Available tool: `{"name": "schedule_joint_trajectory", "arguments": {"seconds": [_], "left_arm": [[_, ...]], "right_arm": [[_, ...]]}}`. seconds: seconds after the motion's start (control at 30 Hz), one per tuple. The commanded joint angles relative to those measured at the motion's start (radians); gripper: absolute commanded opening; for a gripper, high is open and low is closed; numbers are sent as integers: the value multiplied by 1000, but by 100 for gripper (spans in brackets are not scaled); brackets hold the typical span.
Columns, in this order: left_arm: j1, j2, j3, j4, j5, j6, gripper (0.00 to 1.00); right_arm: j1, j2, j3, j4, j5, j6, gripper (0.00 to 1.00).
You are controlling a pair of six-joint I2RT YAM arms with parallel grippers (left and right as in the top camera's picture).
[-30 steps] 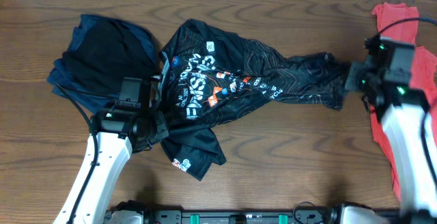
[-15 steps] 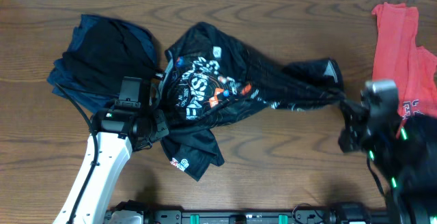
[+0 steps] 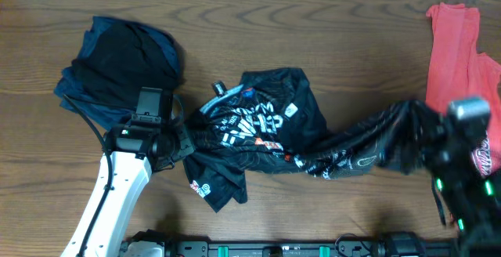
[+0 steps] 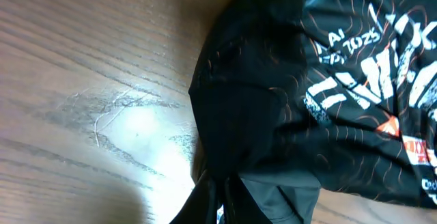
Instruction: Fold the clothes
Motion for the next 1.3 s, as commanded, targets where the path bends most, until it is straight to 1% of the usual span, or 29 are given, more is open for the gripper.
{"name": "schedule_joint_trajectory", "arguments": {"seconds": [0.0, 0.07, 0.2, 0.23, 0.27, 0.3, 0.33, 0.4, 0.47, 0.53, 0.63, 0.67, 0.73, 0.8, 0.87, 0.9, 0.97, 1.1, 1.17, 1.23, 1.27], "left_arm": [[4, 1, 7, 13, -16, 17, 6], [4, 1, 7, 21, -16, 17, 6], [4, 1, 7, 45, -16, 17, 6], [4, 1, 7, 53, -16, 16, 6], [4, 1, 7, 59, -16, 16, 6], [4, 1, 7, 66, -16, 16, 6], [4, 1, 7, 69, -16, 16, 6], [4, 1, 7, 69, -16, 16, 6], [4, 1, 7, 69, -16, 16, 6], [4, 1, 7, 71, -16, 16, 6], [4, 1, 7, 76, -16, 16, 6], [4, 1, 7, 78, -16, 16, 6], [4, 1, 7, 81, -16, 14, 6], [4, 1, 7, 80, -16, 13, 6], [4, 1, 7, 80, -16, 13, 6], [4, 1, 7, 80, -16, 13, 6], [4, 1, 7, 80, -16, 13, 7], [4, 1, 7, 74, -16, 13, 6], [4, 1, 7, 69, -16, 13, 6], [4, 1, 7, 68, -16, 13, 7], [4, 1, 7, 69, -16, 13, 7]], "right_arm": [[6, 166, 7, 80, 102, -35, 1], [4, 271, 7, 177, 154, -35, 1], [-26, 537, 7, 460, 325, -34, 1], [-46, 636, 10, 575, 445, -11, 1], [-62, 701, 18, 634, 546, 39, 2], [-80, 764, 34, 662, 637, 111, 4], [-98, 821, 58, 655, 682, 176, 5], [-133, 924, 124, 589, 646, 221, 14], [-159, 1006, 190, 516, 585, 221, 24], [-177, 1057, 246, 440, 575, 223, 27], [-196, 1078, 288, 367, 574, 225, 28], [-200, 1072, 293, 339, 571, 225, 31], [-205, 1057, 295, 275, 572, 223, 42], [-209, 1043, 295, 191, 571, 221, 57], [-209, 1036, 295, 111, 568, 221, 69], [-209, 1036, 295, 80, 555, 220, 72], [-209, 1036, 295, 0, 513, 220, 75], [-209, 1036, 295, -192, 419, 217, 76], [-209, 1036, 295, -263, 385, 217, 79], [-209, 1036, 295, -287, 354, 204, 82], [-209, 1036, 295, -287, 321, 174, 83]]}}
